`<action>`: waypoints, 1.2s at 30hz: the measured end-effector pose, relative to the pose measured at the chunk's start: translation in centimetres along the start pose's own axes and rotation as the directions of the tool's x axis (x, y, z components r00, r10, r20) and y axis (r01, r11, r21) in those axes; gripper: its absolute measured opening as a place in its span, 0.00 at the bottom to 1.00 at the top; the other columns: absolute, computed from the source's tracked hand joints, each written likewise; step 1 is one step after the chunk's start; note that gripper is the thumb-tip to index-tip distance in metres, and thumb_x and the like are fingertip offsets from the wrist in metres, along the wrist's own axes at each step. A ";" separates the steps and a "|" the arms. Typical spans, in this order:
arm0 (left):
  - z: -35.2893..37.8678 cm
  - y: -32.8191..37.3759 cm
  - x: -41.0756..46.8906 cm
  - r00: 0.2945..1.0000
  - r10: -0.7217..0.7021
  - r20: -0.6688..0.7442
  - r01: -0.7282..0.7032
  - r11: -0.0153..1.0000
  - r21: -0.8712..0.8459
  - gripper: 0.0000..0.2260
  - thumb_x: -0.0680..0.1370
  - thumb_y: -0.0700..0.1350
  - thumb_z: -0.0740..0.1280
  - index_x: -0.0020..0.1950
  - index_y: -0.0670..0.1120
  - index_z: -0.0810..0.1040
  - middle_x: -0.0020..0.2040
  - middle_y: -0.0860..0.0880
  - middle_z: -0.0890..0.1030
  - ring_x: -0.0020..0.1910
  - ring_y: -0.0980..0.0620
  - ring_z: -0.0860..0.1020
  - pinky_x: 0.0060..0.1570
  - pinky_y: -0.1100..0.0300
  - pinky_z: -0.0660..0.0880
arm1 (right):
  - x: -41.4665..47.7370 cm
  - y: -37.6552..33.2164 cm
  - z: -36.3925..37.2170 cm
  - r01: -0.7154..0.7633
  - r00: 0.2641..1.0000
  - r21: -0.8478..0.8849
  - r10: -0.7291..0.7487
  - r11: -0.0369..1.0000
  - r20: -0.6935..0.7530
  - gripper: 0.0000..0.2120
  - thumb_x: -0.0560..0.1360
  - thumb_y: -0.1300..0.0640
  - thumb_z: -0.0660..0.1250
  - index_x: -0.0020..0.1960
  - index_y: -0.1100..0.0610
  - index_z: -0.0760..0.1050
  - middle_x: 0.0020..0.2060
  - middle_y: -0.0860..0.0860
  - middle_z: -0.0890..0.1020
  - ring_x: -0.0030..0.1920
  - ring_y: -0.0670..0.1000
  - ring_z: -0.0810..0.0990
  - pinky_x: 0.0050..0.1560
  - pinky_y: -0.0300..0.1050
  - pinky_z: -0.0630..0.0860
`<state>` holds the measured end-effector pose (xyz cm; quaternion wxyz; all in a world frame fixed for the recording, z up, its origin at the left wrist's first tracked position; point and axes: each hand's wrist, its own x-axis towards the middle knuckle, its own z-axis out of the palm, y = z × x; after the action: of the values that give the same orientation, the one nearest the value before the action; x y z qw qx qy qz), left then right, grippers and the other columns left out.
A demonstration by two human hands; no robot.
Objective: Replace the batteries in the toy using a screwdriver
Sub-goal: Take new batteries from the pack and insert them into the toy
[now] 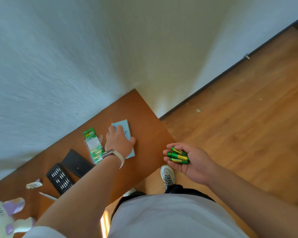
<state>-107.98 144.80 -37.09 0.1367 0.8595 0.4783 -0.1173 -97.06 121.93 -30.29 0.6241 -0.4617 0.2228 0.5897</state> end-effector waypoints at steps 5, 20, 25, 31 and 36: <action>-1.1 0.1 -1.7 0.995 0.079 -0.065 -0.081 0.996 -0.022 0.21 0.75 0.55 0.68 0.63 0.48 0.69 0.69 0.46 0.68 0.57 0.45 0.72 0.40 0.56 0.68 | 0.1 -0.2 1.0 0.001 1.000 -0.021 -0.001 1.000 0.020 0.11 0.80 0.61 0.62 0.57 0.65 0.79 0.50 0.64 0.85 0.47 0.60 0.85 0.37 0.46 0.83; -10.3 -5.6 -8.5 0.955 0.240 -0.172 -0.293 0.847 -0.443 0.33 0.69 0.48 0.71 0.73 0.54 0.65 0.69 0.52 0.69 0.63 0.55 0.67 0.52 0.67 0.69 | 0.8 -0.3 9.9 0.039 0.987 -0.256 0.003 0.966 0.161 0.11 0.81 0.61 0.61 0.56 0.65 0.79 0.48 0.63 0.85 0.45 0.58 0.85 0.40 0.47 0.84; -12.6 -10.0 -9.9 0.929 0.330 -0.167 -0.370 0.819 -0.438 0.32 0.69 0.49 0.69 0.72 0.58 0.65 0.72 0.59 0.65 0.69 0.54 0.66 0.62 0.55 0.76 | 0.8 0.4 14.7 0.048 0.978 -0.355 0.028 0.934 0.207 0.11 0.80 0.58 0.65 0.57 0.64 0.80 0.50 0.63 0.85 0.48 0.58 0.85 0.44 0.47 0.84; -14.7 -14.9 -10.8 0.889 0.425 -0.172 -0.458 0.812 -0.362 0.31 0.70 0.47 0.70 0.72 0.60 0.65 0.73 0.60 0.65 0.71 0.56 0.64 0.67 0.56 0.71 | 1.1 2.7 20.1 0.053 0.958 -0.475 0.089 0.878 0.271 0.11 0.76 0.58 0.71 0.56 0.61 0.81 0.49 0.61 0.85 0.47 0.54 0.85 0.45 0.47 0.84; -15.4 -19.1 -11.2 0.893 0.417 -0.171 -0.449 0.855 -0.259 0.31 0.71 0.48 0.69 0.73 0.59 0.65 0.75 0.59 0.65 0.73 0.55 0.62 0.69 0.57 0.62 | 2.0 5.3 23.8 0.059 0.936 -0.566 0.152 0.822 0.318 0.10 0.79 0.59 0.68 0.57 0.62 0.79 0.49 0.62 0.85 0.48 0.55 0.86 0.37 0.44 0.83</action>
<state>-129.01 150.97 -21.27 0.2582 0.9204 0.2914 0.0352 -107.97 142.32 -22.34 0.4730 -0.5083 -0.0655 0.7167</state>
